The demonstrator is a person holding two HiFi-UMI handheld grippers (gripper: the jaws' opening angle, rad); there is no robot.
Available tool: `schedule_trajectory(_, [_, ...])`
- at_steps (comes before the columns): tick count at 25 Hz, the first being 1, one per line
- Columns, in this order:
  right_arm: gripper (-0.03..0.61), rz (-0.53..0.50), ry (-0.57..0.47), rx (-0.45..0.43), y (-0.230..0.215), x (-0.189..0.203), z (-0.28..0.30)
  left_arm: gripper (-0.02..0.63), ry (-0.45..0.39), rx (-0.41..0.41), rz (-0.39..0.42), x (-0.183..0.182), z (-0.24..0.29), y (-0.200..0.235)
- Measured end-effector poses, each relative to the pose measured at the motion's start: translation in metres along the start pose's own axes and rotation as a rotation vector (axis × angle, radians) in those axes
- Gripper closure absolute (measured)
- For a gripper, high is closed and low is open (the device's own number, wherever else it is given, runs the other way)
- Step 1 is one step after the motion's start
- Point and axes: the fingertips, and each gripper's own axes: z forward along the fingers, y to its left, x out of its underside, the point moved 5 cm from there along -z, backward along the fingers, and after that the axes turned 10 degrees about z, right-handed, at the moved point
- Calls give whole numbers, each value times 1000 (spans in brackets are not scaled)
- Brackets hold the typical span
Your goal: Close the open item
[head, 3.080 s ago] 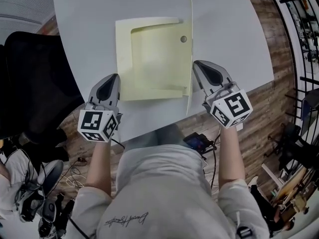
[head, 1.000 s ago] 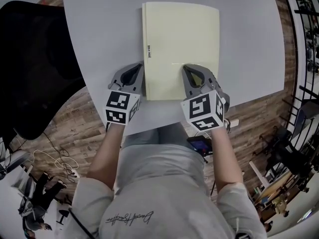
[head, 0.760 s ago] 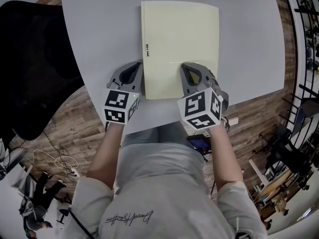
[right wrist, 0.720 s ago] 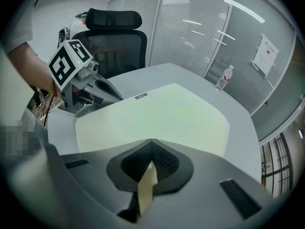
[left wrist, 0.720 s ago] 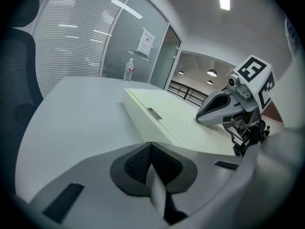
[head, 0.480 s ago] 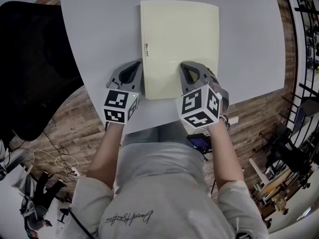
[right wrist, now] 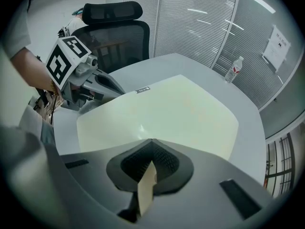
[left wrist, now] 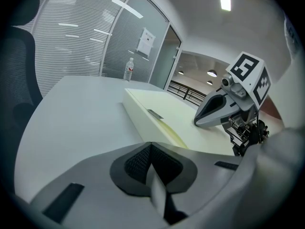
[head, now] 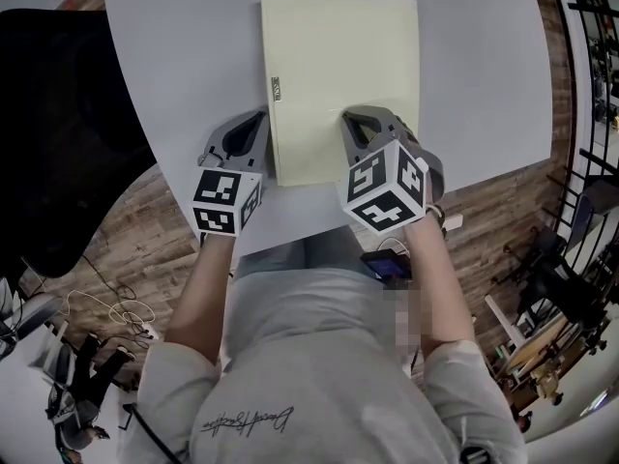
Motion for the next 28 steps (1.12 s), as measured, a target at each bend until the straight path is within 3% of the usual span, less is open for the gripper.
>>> schedule_trajectory(28, [566, -14, 23, 10, 1, -2, 5, 605, -2, -2, -1, -1, 0, 1])
